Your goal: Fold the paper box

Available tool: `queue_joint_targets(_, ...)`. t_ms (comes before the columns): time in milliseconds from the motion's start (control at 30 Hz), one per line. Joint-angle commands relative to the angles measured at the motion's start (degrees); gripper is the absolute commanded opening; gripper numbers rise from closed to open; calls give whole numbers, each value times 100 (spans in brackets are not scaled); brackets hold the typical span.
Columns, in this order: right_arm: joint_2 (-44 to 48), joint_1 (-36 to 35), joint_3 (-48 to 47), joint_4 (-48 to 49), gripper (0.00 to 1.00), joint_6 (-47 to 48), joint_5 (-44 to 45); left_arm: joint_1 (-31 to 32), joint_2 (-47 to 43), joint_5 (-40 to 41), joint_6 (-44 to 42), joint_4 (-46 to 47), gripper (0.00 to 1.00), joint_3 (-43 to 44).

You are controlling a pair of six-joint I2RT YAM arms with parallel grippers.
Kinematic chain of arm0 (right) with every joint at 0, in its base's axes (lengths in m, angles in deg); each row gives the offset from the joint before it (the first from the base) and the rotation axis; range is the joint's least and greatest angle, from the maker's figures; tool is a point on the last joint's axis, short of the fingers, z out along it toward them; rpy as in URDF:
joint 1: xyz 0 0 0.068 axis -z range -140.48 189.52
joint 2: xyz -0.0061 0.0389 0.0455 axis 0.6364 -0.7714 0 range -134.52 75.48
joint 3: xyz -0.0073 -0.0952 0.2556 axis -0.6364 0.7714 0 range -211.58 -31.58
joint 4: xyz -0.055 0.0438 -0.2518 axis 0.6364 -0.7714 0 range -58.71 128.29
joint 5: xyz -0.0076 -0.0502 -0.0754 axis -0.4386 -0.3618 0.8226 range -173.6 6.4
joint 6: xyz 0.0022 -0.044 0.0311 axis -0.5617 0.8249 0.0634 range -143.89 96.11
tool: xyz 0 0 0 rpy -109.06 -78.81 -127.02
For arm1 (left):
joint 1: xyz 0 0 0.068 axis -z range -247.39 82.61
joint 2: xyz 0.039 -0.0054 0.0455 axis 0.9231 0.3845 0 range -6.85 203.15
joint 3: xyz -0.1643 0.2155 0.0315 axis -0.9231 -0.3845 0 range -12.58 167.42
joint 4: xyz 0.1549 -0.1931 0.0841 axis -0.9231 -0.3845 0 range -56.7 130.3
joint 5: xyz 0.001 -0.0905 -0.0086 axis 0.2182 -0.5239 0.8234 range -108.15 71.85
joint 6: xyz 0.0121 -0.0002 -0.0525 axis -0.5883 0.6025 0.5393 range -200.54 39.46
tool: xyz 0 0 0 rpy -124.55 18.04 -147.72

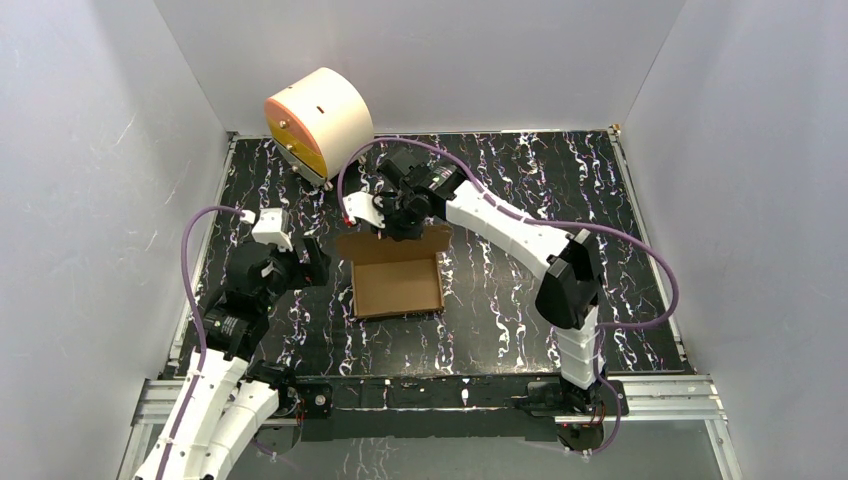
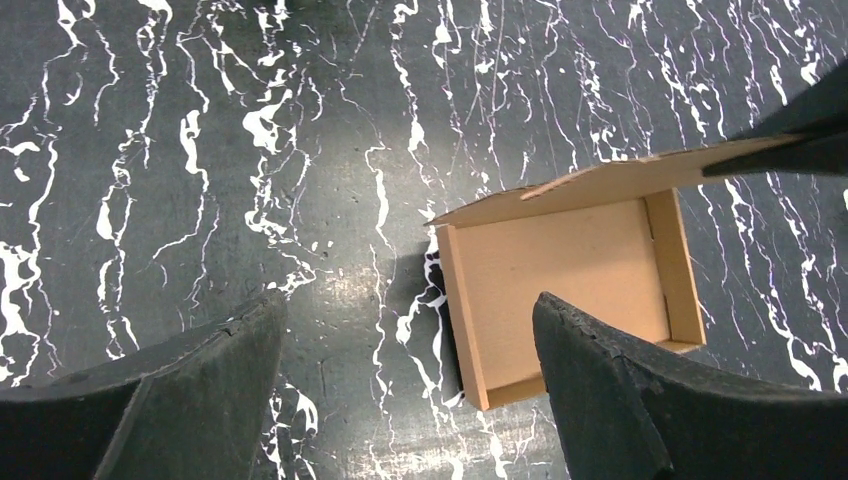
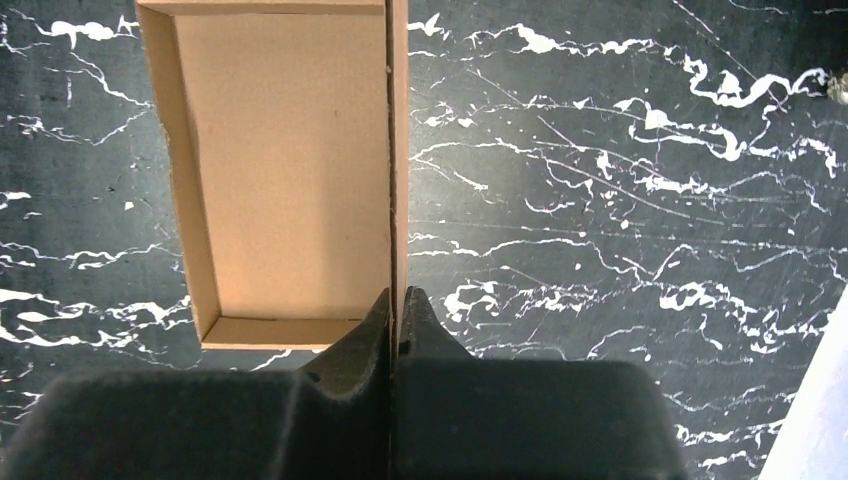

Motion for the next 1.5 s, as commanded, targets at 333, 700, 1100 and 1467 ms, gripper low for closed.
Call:
queue_joint_targets(333, 338, 199, 42, 718, 56, -268, 210, -152, 105, -812, -410, 223, 88, -5)
queue_joint_targets(700, 2157, 257, 2095, 2043, 80, -1582, 1166, -154, 704, -929, -722, 195, 87, 622)
queue_joint_targets(1100, 3311, 884, 3868, 3046, 80, -2463, 868, -148, 1873, -1985, -1345, 196, 82, 1407)
queue_joint_targets(1467, 3323, 1179, 4219, 3421, 67, -2511, 184, -149, 2794, -2644, -1974, 439, 69, 1813)
